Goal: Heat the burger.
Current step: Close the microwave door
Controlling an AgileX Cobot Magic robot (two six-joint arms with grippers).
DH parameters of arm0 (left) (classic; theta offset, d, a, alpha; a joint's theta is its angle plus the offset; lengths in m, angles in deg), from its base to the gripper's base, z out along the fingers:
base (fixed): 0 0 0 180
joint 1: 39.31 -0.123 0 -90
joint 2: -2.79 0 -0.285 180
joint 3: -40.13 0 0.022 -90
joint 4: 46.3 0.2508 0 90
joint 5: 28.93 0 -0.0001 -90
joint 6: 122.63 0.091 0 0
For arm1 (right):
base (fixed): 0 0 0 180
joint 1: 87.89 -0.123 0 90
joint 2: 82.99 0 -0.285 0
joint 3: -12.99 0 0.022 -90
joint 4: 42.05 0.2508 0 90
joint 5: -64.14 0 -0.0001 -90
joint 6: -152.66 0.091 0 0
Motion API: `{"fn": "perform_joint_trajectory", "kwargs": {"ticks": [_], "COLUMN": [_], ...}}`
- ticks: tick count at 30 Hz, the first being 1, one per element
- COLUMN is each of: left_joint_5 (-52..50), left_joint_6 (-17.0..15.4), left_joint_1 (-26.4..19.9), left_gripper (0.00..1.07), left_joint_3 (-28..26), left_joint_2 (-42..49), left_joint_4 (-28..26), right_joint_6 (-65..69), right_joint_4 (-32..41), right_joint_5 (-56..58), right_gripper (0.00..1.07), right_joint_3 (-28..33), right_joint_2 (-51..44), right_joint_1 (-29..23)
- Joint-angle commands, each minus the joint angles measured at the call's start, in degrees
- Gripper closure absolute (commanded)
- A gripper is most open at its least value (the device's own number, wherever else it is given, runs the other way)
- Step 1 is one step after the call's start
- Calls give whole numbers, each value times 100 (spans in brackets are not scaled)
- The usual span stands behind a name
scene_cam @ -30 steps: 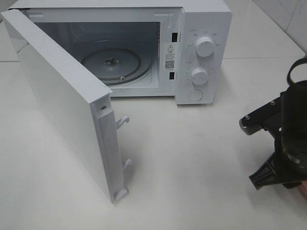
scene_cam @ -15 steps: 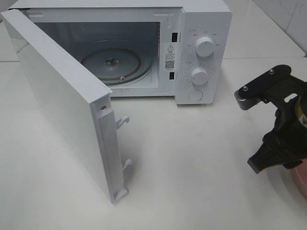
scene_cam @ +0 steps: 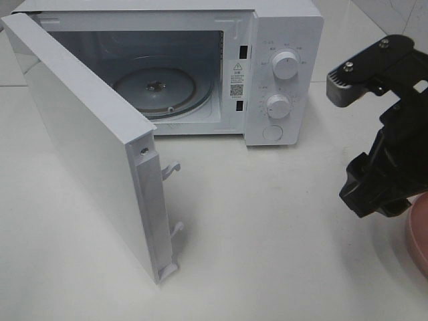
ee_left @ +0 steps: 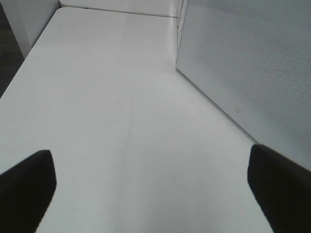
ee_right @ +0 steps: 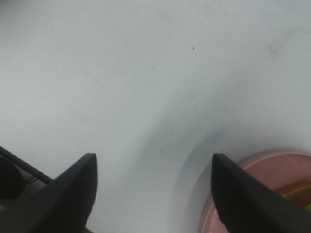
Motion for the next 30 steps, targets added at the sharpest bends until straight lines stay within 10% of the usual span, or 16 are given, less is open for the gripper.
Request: {"fn": "perform_joint_trajectory", "kwargs": {"ticks": [1, 22, 30], "left_joint_5": [-74, -74, -74], "left_joint_6": [-29, -29, -29], "left_joint_1": [0, 0, 0], "left_gripper": [6, 6, 6], "left_joint_3": [11, 11, 11], "left_joint_2": [86, 86, 86], "left_joint_4": [-6, -6, -6], "right_joint_6": [-115, -166, -103], "right_joint_4": [57, 206, 447], "right_joint_5": [109, 963, 1031], "right_gripper": [27, 31, 31], "right_joint_3": [-46, -34, 212], "right_joint_2": [-304, -1908, -2693], "right_joint_1": [6, 23, 773]}}
